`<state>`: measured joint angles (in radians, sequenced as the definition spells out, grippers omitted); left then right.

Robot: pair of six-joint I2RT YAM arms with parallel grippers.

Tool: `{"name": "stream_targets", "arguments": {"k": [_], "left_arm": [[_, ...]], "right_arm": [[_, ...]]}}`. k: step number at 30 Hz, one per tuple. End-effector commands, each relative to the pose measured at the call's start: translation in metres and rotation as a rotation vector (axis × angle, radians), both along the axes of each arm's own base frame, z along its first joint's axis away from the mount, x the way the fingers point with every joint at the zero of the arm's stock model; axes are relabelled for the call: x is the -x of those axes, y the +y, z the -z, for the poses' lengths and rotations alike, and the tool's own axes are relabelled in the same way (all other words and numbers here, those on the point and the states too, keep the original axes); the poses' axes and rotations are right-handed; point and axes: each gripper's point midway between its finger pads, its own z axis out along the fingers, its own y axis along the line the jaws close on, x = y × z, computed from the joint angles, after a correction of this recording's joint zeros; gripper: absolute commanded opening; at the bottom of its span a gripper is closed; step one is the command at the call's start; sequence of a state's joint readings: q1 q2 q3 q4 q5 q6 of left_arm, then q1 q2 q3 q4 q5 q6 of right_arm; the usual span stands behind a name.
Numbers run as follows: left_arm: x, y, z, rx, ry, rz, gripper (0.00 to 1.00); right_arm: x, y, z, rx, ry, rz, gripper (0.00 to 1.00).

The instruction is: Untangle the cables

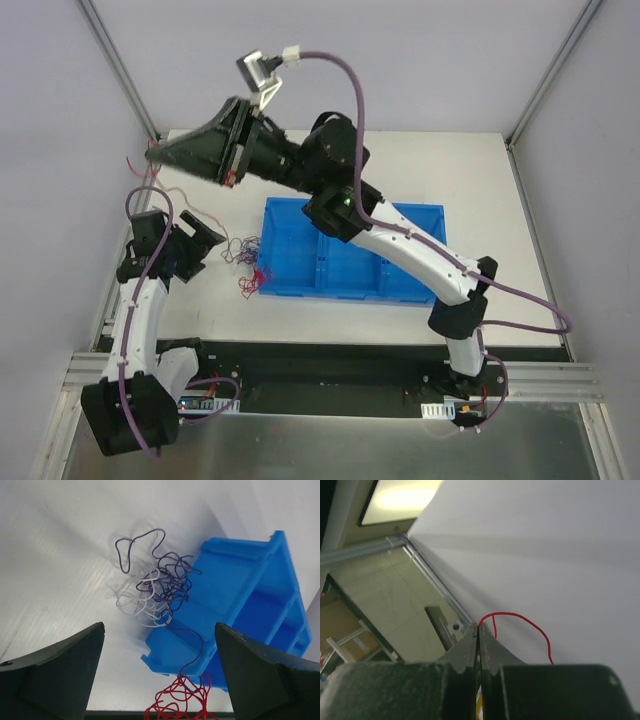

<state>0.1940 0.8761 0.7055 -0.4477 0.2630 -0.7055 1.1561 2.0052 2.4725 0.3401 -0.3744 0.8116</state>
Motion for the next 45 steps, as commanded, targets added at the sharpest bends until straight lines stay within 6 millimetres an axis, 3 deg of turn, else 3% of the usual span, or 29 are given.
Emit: {"name": "stream_targets", "arguments": {"k": [1,7,12,14,17,23,24,28,31,32,38,42,45], "left_arm": [[0.01,-0.032,0.03,0.262,0.188,0.033,0.9],[0.013,-0.046,0.056,0.354,0.324,0.094,0.91],[0.014,-0.049,0.065,0.311,0.342,0.085,0.95],[0.011,-0.054,0.071,0.331,0.368,0.07,0.95],[0.003,-0.067,0.08,0.326,0.426,0.107,0.94],[-0.012,-0.075,0.104,0.356,0.51,0.127,0.86],[-0.013,-0.076,0.106,0.357,0.506,0.124,0.83],[-0.018,-0.073,0.105,0.364,0.468,0.096,0.34],[-0.028,-0.068,0.09,0.369,0.396,0.103,0.04],[-0.034,-0.067,0.081,0.371,0.364,0.113,0.0],[-0.053,-0.052,0.004,0.309,0.095,0.18,0.0],[-0.044,-0.032,-0.037,0.175,-0.017,0.144,0.0],[-0.035,-0.004,-0.058,0.038,-0.045,0.067,0.0]], "right_arm": [[0.053,-0.016,0.023,0.045,-0.106,-0.149,0.01],[0.049,-0.01,0.096,0.215,-0.15,-0.149,0.01],[0.026,-0.012,0.158,0.346,-0.148,-0.064,0.0],[0.015,-0.019,0.172,0.374,-0.143,-0.014,0.01],[0.003,-0.039,0.183,0.393,-0.139,0.058,0.01],[-0.004,-0.083,0.184,0.382,-0.182,0.192,0.01],[-0.005,-0.089,0.184,0.381,-0.184,0.208,0.01],[-0.009,-0.107,0.186,0.38,-0.184,0.259,0.01],[-0.011,-0.115,0.191,0.386,-0.184,0.277,0.01],[-0.012,-0.116,0.193,0.389,-0.185,0.281,0.01],[-0.015,-0.123,0.197,0.398,-0.188,0.315,0.01],[-0.013,-0.124,0.194,0.39,-0.198,0.316,0.01],[-0.011,-0.118,0.193,0.388,-0.2,0.281,0.01]]}}
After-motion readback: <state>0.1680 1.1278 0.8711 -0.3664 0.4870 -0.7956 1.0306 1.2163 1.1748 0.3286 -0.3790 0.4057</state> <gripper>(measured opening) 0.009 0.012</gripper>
